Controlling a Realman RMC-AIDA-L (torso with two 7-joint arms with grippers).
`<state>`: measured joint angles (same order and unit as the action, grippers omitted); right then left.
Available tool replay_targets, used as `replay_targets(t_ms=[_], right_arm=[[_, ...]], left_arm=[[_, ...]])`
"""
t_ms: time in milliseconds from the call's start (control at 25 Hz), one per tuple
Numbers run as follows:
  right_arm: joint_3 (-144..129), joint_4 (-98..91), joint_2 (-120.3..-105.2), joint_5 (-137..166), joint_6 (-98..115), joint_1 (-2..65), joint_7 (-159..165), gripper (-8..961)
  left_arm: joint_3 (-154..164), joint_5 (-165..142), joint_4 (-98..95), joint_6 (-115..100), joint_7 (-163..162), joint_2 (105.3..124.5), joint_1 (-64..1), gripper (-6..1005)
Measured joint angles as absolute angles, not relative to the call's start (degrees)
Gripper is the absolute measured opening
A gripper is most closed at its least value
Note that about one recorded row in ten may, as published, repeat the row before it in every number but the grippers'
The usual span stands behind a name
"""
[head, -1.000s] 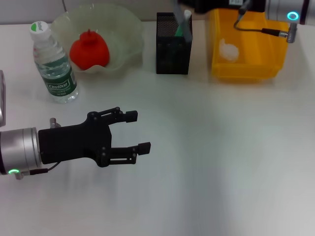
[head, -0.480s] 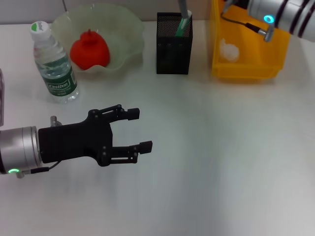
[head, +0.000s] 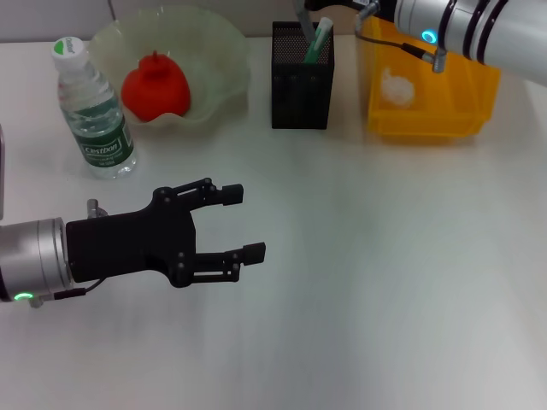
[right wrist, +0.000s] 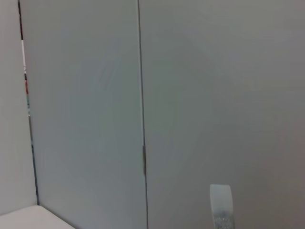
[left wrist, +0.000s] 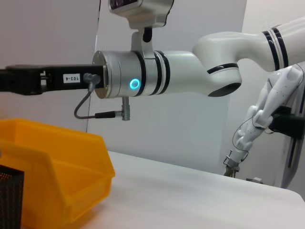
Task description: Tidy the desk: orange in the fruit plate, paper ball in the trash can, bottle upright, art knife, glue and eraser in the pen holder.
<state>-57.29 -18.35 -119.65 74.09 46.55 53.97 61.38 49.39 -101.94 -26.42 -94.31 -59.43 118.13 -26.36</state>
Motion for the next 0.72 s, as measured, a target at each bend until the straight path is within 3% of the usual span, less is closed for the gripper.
replay_targets(t_ms=[720], right_arm=[[-57.31, -16.69, -119.76, 73.82, 44.02, 55.28, 60.7, 165]], left_arm=[[49.4, -100.72, -26.48, -95.02, -59.23, 118.12, -25.94, 859]])
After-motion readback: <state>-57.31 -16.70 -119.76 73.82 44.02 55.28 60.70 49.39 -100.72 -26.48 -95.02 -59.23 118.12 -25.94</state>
